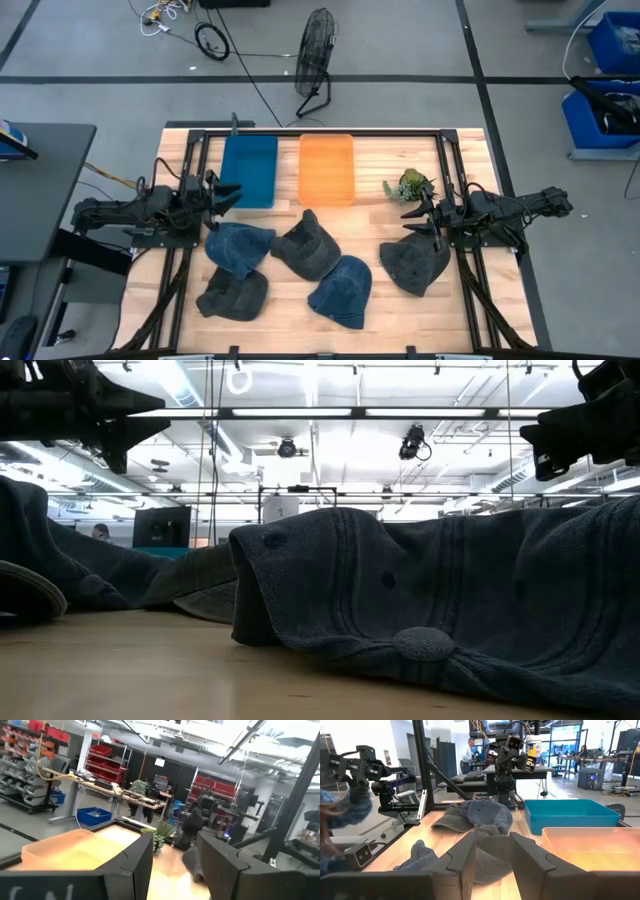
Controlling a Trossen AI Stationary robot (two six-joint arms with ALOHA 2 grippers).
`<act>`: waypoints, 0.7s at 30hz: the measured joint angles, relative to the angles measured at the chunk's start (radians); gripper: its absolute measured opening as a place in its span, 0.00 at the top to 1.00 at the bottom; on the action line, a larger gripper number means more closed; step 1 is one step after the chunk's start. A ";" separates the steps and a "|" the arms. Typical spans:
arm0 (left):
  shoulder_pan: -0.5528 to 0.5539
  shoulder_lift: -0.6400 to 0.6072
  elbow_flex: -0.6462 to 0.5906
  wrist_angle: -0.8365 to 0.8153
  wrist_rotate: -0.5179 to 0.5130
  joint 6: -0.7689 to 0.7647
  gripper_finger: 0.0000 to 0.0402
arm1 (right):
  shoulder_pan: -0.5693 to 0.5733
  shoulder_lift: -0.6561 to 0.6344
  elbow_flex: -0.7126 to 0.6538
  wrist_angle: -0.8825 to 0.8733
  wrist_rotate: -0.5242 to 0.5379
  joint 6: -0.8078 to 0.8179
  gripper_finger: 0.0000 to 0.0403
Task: Pick & Place hat
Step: Put the left blue cap into the blue bin
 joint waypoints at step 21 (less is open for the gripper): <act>0.001 0.000 0.002 0.056 -0.156 0.135 0.61 | 0.000 0.000 0.000 0.000 0.005 -0.001 0.70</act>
